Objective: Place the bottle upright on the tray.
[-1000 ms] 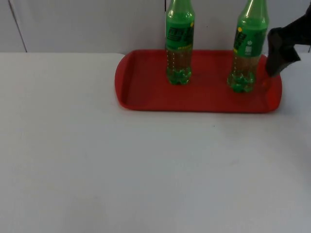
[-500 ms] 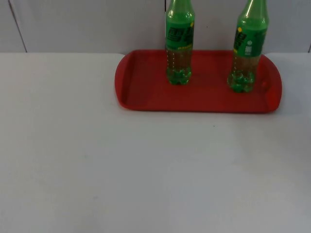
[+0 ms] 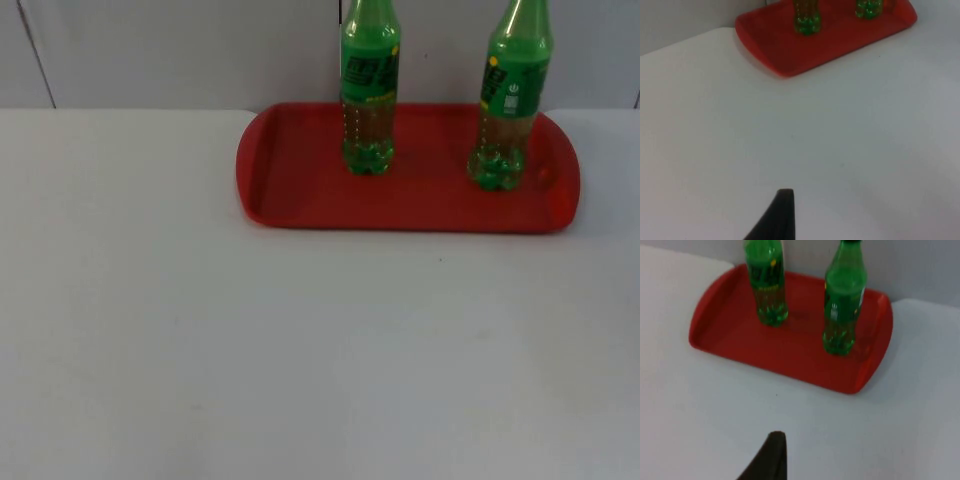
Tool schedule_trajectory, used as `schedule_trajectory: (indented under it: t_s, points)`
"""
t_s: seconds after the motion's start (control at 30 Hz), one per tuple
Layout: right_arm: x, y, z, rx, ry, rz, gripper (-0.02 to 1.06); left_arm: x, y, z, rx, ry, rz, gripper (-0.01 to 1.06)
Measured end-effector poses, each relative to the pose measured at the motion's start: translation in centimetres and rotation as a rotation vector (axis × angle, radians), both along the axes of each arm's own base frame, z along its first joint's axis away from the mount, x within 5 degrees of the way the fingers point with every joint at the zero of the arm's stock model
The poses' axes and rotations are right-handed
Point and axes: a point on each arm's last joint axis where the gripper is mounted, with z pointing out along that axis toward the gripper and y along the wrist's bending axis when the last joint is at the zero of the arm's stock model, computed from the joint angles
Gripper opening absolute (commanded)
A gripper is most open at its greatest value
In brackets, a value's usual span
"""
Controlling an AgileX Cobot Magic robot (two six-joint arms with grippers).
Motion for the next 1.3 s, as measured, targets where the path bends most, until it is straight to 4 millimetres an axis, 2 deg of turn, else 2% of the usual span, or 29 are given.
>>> schedule_trajectory:
  t_s: [0.03,0.13,0.17,0.3,0.37,0.67,0.87,1.03,1.17,1.3]
  points:
    - [0.0,0.0,0.0,0.000,0.000,0.000,1.05,0.0,0.0,0.0,0.000,0.000,0.000,1.05]
    - [-2.1,-0.8,0.8,0.016,-0.042,-0.002,1.05,0.0,0.0,0.0,0.000,0.000,0.000,1.05]
    - [-2.1,-0.8,0.8,0.016,-0.042,-0.002,1.05,0.0,0.0,0.0,0.000,0.000,0.000,1.05]
    - [-5.1,-1.8,1.4,0.041,-0.111,-0.003,1.05,0.0,0.0,0.0,0.000,0.000,0.000,1.05]
    - [-5.4,-2.0,1.3,0.041,-0.117,-0.003,1.05,0.0,0.0,0.0,0.000,0.000,0.000,1.05]
    - [-9.7,-3.5,-2.0,0.062,-0.182,-0.002,1.05,0.0,0.0,0.0,0.000,0.000,0.000,1.05]
    - [-11.7,-4.2,-3.0,0.082,-0.235,-0.003,1.05,0.0,0.0,0.0,0.000,0.000,0.000,1.05]
    - [-14.3,-5.2,-5.2,0.088,-0.253,-0.005,1.05,0.0,0.0,0.0,0.000,0.000,0.000,1.05]
    - [-15.2,-5.5,-6.2,0.087,-0.248,-0.007,1.05,0.0,0.0,0.0,0.000,0.000,0.000,1.05]
    - [-15.3,-5.5,-6.8,0.067,-0.211,-0.004,1.05,0.0,0.0,0.0,0.000,0.000,0.000,1.05]
